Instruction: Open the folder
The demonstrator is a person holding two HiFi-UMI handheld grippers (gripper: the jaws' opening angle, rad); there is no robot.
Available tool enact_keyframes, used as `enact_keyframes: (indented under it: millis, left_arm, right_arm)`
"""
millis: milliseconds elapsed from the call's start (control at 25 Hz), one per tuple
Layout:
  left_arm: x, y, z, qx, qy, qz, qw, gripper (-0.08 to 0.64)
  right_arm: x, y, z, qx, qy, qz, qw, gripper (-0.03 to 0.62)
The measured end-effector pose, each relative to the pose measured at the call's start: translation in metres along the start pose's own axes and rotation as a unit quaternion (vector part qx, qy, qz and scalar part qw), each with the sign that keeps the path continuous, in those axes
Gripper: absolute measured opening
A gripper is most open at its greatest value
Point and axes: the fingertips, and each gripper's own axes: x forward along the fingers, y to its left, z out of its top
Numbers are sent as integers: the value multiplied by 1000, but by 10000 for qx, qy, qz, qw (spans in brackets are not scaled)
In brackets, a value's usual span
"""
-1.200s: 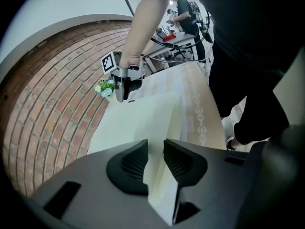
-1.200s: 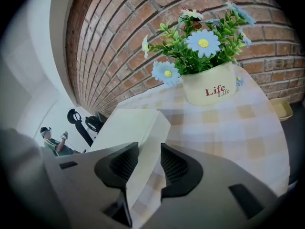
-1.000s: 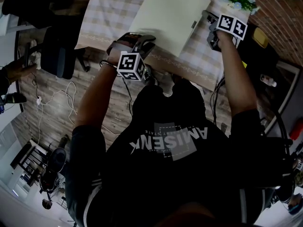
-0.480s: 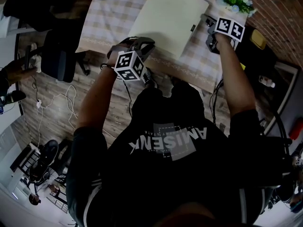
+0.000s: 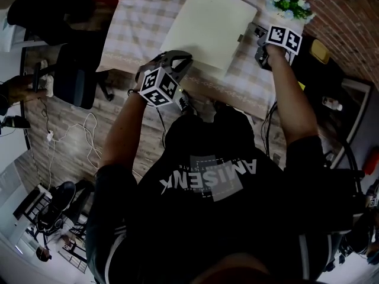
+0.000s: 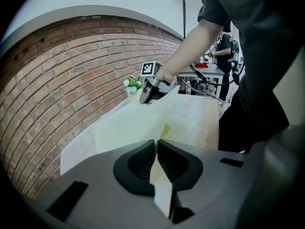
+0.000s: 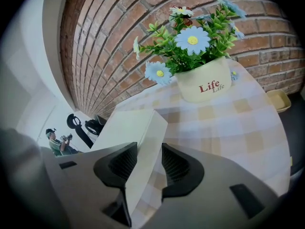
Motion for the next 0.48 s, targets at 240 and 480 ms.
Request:
enact_keyframes:
  millis: [240, 480]
  left_arm:
    - [3, -5, 3, -116, -85, -79, 9999, 31]
    - [-4, -2, 9, -117, -170, -58, 9998, 31]
  right_arm:
    - [-9, -1, 1, 273, -176, 112, 9994, 156]
    - [-13, 26, 2, -36, -176, 530, 9984, 157]
